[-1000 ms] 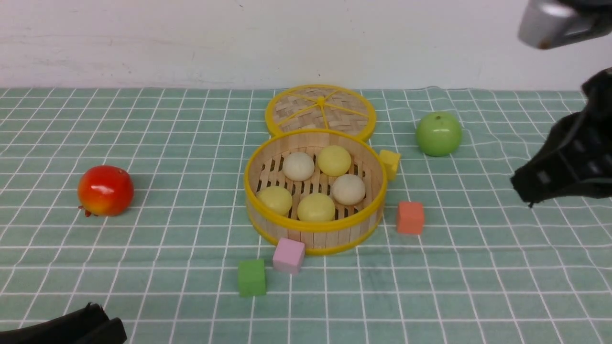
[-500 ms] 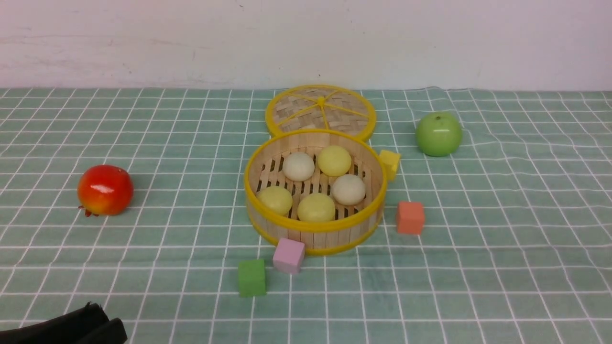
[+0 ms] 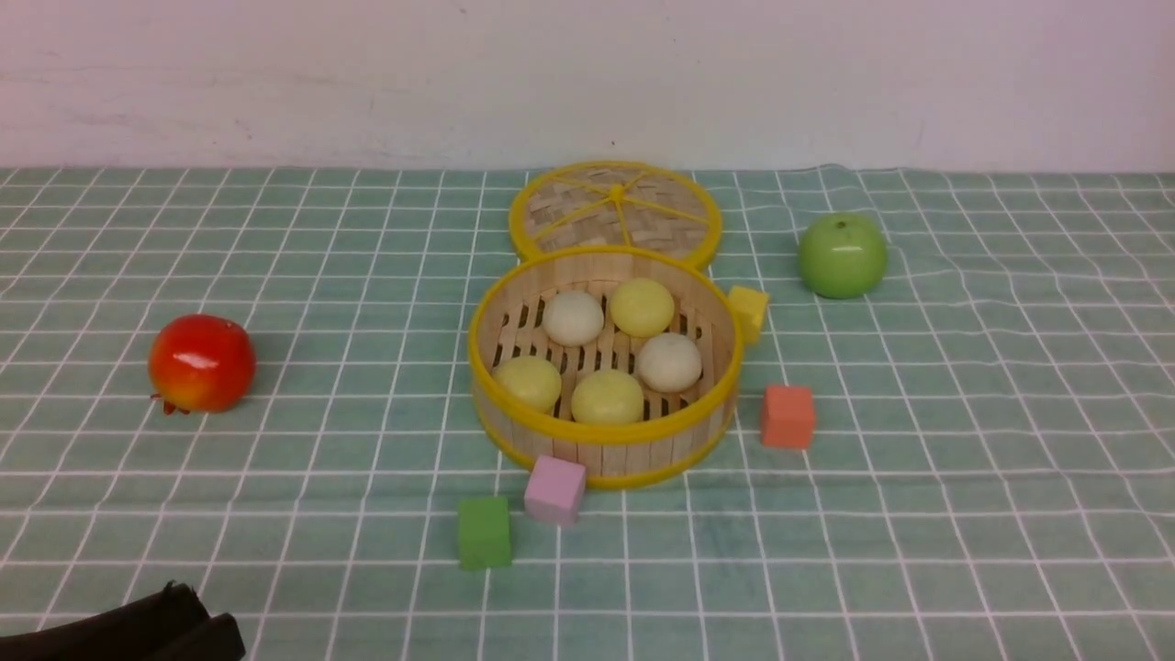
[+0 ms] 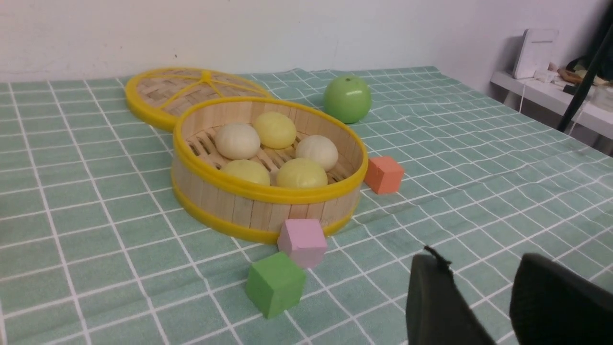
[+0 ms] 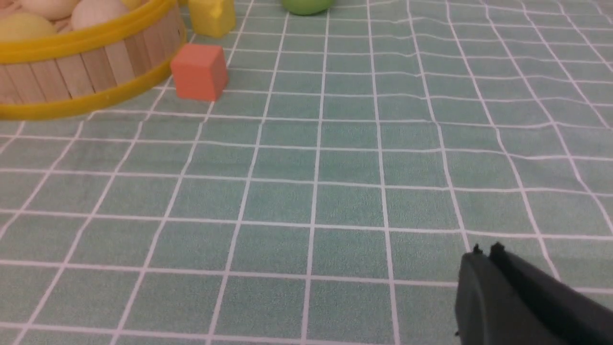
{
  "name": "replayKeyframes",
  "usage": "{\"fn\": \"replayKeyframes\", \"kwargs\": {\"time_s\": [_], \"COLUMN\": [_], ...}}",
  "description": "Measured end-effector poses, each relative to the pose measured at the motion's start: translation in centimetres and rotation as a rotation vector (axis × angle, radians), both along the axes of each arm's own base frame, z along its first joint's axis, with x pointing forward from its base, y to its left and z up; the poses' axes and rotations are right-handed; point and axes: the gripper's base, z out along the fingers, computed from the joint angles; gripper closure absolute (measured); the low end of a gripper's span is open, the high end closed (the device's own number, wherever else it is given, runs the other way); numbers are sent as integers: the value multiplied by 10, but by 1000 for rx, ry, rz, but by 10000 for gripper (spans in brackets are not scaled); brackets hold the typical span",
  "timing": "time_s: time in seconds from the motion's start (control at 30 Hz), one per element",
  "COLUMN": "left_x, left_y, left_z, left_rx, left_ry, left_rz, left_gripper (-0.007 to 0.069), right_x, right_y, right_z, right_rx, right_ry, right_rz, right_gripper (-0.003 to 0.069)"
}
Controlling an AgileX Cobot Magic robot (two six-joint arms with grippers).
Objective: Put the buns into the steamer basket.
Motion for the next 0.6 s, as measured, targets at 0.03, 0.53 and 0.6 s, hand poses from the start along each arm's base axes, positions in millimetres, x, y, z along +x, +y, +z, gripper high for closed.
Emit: {"fn": "replayKeyframes", "kwargs": {"time_s": [0.03,0.53,0.6], "left_x": [0,0,0], "left_y": [0,0,0], "left_z": [0,0,0], "left_rx": [0,1,1], "left_ry": [0,1,1], "left_rz": [0,0,0], "left_gripper": [387,387,386], "right_x": [0,0,0], "right_y": [0,0,0], "right_z": [0,0,0], "right_rx": [0,-3,-3], "right_ry": [0,-1,-1], "right_rz": [0,0,0], "right_gripper": [662,655,652]}}
